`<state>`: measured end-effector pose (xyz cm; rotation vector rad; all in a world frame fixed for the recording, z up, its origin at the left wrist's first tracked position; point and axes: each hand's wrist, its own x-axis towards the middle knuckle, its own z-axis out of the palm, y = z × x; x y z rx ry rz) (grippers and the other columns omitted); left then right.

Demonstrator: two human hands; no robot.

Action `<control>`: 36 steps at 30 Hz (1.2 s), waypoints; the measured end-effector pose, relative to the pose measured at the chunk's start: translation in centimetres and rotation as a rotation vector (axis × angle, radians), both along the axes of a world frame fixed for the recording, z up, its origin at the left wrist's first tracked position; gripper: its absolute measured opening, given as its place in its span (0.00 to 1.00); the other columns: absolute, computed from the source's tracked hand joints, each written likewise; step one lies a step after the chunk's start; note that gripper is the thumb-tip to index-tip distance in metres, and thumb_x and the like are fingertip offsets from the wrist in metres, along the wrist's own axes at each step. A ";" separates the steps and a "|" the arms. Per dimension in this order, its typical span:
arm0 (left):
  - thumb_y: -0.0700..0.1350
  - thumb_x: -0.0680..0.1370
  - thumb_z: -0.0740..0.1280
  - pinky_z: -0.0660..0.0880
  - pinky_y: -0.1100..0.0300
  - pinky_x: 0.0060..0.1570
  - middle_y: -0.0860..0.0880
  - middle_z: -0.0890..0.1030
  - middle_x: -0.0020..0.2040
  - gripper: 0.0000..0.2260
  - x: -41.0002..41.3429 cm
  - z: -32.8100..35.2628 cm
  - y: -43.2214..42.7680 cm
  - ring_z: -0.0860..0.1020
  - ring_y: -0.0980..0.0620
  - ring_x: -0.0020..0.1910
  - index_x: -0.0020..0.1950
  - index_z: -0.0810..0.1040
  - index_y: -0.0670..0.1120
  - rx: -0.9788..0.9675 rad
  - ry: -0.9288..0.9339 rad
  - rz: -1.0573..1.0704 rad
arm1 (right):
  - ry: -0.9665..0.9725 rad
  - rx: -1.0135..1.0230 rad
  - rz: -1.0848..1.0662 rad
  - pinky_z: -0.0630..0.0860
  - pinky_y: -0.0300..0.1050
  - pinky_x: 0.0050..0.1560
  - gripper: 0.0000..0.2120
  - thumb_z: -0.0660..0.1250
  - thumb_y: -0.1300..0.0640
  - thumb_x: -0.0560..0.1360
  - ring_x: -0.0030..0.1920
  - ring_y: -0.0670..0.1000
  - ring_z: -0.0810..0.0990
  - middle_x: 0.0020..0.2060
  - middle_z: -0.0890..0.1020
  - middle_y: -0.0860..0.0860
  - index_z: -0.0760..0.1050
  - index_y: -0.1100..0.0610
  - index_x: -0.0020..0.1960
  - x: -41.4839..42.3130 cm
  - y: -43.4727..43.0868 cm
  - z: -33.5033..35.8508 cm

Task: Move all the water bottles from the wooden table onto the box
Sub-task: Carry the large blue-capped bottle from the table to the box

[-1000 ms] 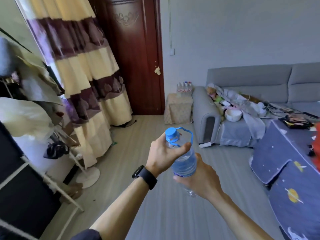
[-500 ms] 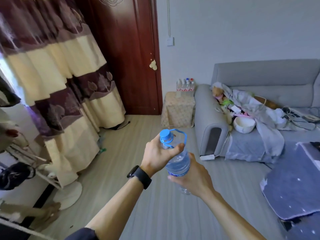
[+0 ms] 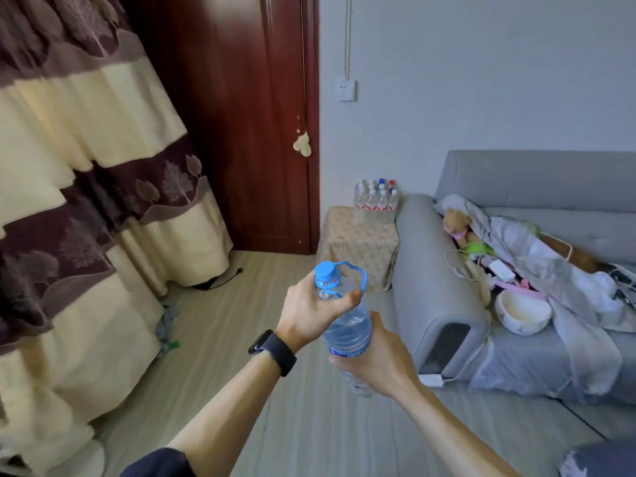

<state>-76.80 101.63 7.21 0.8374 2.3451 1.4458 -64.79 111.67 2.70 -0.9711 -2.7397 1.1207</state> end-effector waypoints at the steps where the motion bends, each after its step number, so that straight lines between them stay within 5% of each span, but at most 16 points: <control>1: 0.60 0.70 0.75 0.77 0.63 0.49 0.61 0.84 0.44 0.12 -2.5 0.2 1.5 0.80 0.65 0.46 0.48 0.80 0.56 -0.003 0.001 -0.014 | 0.008 -0.007 -0.015 0.79 0.46 0.45 0.28 0.71 0.35 0.61 0.41 0.45 0.80 0.39 0.80 0.40 0.59 0.37 0.53 -2.3 1.3 0.3; 16: 0.59 0.70 0.76 0.76 0.68 0.47 0.59 0.84 0.44 0.13 -31.0 -1.4 26.9 0.80 0.65 0.45 0.48 0.79 0.55 -0.066 -0.026 -0.075 | 0.024 -0.072 -0.052 0.80 0.46 0.46 0.35 0.72 0.33 0.58 0.46 0.44 0.81 0.46 0.81 0.39 0.66 0.42 0.61 -30.3 26.0 -2.9; 24: 0.57 0.69 0.76 0.76 0.67 0.47 0.60 0.84 0.44 0.13 -44.8 -0.6 38.2 0.80 0.65 0.45 0.49 0.80 0.56 -0.064 -0.060 0.041 | 0.004 -0.056 0.059 0.73 0.41 0.38 0.26 0.74 0.37 0.62 0.39 0.41 0.77 0.39 0.79 0.38 0.61 0.39 0.50 -44.9 38.9 -1.2; 36: 0.65 0.67 0.73 0.78 0.62 0.47 0.61 0.83 0.42 0.18 -64.9 -7.5 52.6 0.80 0.64 0.43 0.50 0.77 0.57 -0.146 -0.113 -0.002 | -0.010 -0.226 0.023 0.81 0.45 0.48 0.36 0.78 0.37 0.58 0.47 0.41 0.82 0.47 0.82 0.40 0.64 0.41 0.60 -64.2 52.1 -8.2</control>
